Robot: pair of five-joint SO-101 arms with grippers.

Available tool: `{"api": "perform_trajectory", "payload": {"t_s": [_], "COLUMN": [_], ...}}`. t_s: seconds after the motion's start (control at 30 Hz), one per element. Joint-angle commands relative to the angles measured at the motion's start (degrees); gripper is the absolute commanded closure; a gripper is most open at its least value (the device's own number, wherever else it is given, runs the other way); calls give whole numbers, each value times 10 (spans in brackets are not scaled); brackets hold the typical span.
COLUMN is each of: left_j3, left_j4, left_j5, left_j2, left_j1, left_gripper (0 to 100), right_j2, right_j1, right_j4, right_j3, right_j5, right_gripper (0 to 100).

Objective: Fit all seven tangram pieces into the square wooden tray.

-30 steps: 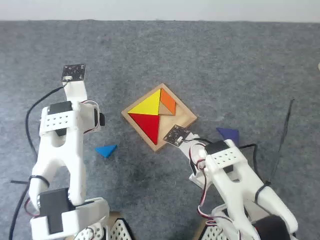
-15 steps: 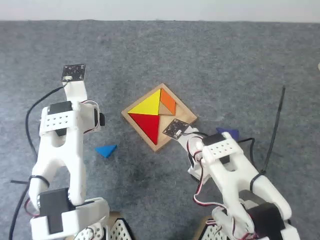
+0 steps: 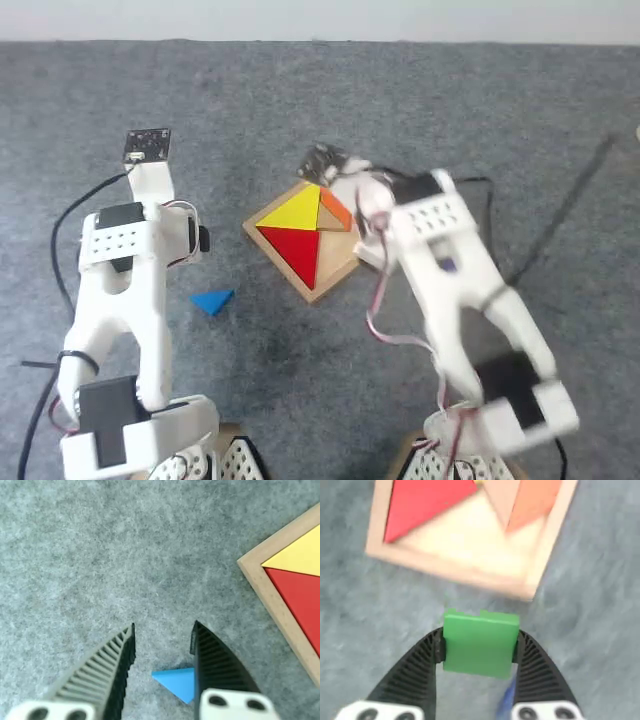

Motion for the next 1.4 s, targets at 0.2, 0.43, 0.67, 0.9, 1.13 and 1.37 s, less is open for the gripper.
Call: {"api": "perform_trajectory", "payload": {"t_s": [0.2, 0.43, 0.67, 0.9, 1.13, 1.37], "left_j3": [-3, -3, -3, -3, -3, -3], "left_j4": [3, 4, 6, 6, 7, 7], "left_j5": [3, 2, 2, 2, 2, 2], "left_j2": [-29, -33, -33, -33, -33, -33], "left_j1": [4, 4, 4, 4, 4, 4], "left_gripper": [819, 819, 819, 819, 819, 819], "right_j2": [246, 275, 276, 276, 275, 269], "right_j1": [-53, -60, -84, -85, -78, -76], "right_j4": [1, 0, -3, 2, 2, 16], "right_j3": [-231, -262, -262, -262, -262, -262], "right_j5": [95, 135, 192, 226, 226, 226], "right_gripper": [968, 968, 968, 961, 765, 653]}}
